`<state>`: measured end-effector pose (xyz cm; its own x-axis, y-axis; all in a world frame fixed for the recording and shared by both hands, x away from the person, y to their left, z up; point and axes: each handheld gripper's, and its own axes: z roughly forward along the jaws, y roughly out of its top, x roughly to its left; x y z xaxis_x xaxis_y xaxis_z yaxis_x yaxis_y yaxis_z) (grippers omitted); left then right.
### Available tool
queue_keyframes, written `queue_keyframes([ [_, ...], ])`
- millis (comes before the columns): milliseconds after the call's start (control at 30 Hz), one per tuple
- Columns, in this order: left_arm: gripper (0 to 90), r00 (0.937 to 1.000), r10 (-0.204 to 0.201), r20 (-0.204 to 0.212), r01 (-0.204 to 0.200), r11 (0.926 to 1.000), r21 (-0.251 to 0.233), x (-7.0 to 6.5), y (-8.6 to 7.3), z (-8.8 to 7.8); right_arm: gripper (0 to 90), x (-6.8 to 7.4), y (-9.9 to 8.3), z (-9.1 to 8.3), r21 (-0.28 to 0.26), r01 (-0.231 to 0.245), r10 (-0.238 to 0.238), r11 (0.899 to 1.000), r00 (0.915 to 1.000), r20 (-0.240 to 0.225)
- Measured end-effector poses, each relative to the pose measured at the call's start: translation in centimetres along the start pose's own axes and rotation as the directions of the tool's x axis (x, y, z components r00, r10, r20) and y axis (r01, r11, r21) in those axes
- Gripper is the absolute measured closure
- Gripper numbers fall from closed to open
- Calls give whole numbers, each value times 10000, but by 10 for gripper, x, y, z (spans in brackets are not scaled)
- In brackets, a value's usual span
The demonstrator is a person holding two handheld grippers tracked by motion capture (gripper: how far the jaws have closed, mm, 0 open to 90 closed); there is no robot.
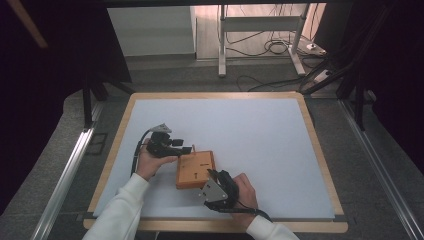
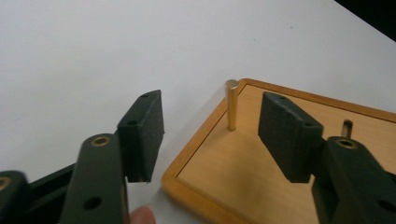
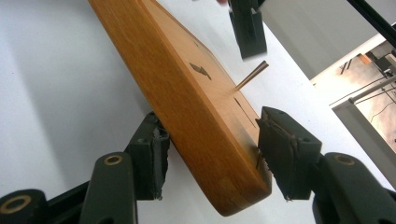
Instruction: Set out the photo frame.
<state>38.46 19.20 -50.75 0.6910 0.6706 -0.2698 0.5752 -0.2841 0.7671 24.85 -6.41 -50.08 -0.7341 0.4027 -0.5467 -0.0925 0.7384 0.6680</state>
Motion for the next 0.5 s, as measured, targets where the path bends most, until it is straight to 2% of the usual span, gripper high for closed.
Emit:
queue_keyframes([
  [100, 362, 9988, 151, -467, -151, 9999, -1, 1, -7, -12, 442, -1, 0, 0, 25, 12, -12, 10000, 10000, -51],
  [200, 356, 9947, 510, -890, -499, 9987, 139, 0, -13, -21, 443, -1, 1, 0, 63, 9, -8, 10000, 9999, -114],
  [500, 351, 9909, 694, -1154, -687, 9976, 99, -5, -23, -31, 450, -3, 2, 0, 59, 59, -58, 10000, 9998, -213],
])
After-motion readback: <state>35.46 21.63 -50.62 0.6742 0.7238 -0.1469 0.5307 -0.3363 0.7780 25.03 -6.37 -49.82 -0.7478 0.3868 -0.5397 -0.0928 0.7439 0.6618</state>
